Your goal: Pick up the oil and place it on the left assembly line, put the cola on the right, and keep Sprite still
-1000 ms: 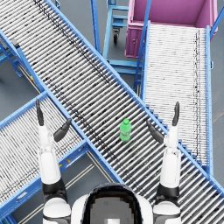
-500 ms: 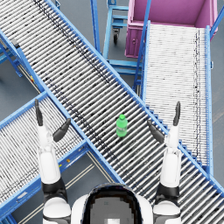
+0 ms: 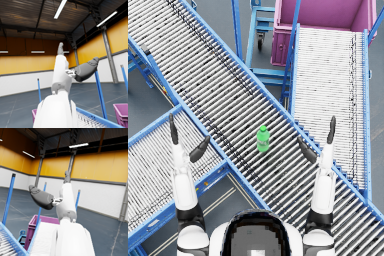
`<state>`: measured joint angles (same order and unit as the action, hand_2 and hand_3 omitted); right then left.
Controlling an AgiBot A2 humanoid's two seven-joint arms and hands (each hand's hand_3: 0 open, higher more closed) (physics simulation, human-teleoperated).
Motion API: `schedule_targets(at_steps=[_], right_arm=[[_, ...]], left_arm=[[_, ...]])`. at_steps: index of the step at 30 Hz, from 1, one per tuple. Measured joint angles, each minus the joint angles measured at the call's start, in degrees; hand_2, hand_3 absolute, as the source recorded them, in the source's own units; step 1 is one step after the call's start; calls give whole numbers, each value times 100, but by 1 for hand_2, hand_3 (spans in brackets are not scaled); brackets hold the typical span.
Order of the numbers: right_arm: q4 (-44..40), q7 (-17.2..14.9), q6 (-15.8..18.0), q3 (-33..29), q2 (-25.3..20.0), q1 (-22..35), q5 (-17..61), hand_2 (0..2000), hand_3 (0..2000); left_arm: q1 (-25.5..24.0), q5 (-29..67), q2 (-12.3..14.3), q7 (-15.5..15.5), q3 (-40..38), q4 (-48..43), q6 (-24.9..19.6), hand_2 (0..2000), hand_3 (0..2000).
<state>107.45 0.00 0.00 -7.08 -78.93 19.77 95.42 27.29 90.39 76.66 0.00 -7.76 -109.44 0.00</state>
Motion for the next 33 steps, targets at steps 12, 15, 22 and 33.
schedule_targets(at_steps=[12,15,22,33], right_arm=[[-40,0,0,-18,-20,-36,0,0,0],[-41,0,0,-16,-25,-42,0,0,0],[-97,-52,51,158,52,-106,-334,0,0],[-266,-301,297,966,491,-213,-1980,0,0]], left_arm=[[-62,0,27,0,-25,-15,0,0,0],[-69,0,33,0,-27,-15,0,0,0],[-197,-291,-23,51,151,47,51,0,0],[-620,-1719,-368,300,994,333,301,0,0]])
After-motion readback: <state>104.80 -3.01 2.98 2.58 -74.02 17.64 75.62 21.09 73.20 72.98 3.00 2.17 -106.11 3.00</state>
